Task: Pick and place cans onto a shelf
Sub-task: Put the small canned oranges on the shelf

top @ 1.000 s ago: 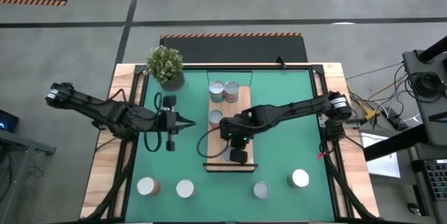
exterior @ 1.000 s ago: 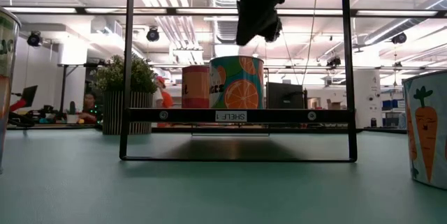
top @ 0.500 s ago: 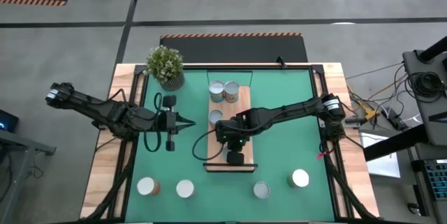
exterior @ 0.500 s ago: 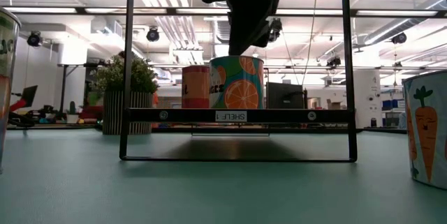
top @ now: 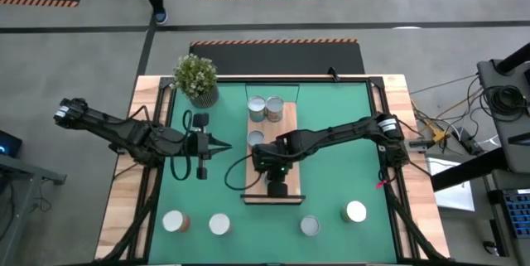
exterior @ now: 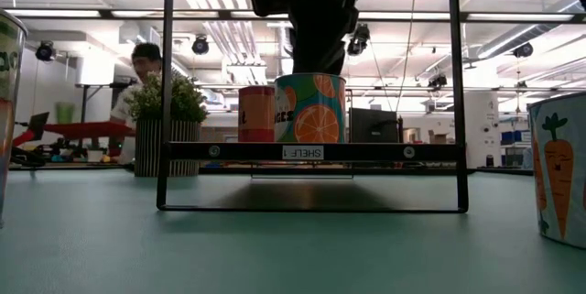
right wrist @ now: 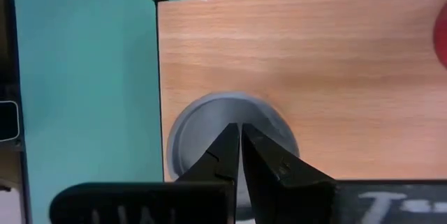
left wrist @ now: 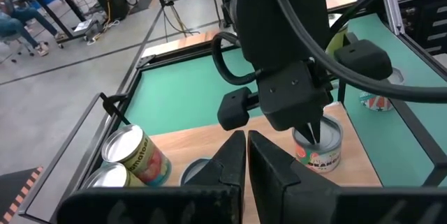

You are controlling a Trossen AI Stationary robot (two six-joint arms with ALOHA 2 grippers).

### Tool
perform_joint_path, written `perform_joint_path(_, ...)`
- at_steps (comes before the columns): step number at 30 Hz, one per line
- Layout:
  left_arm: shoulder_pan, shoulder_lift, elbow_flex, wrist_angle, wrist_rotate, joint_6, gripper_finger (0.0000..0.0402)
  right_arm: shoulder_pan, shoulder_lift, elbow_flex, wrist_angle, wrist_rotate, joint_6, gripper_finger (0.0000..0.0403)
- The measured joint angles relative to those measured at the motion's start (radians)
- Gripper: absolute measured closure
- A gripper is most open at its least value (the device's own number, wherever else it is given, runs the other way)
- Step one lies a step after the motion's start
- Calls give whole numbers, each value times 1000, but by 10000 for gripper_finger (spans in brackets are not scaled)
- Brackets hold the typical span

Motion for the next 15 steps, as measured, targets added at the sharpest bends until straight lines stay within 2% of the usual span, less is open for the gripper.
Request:
perform_joint_path(8, 0, 0, 0, 0, 0, 0, 402, -23, 0, 0, 21, 2, -51, 394)
perform_joint_path(15, 0, 0, 0, -1, 0, 0, 402, -42, 2, -3, 37, -57, -128, 394)
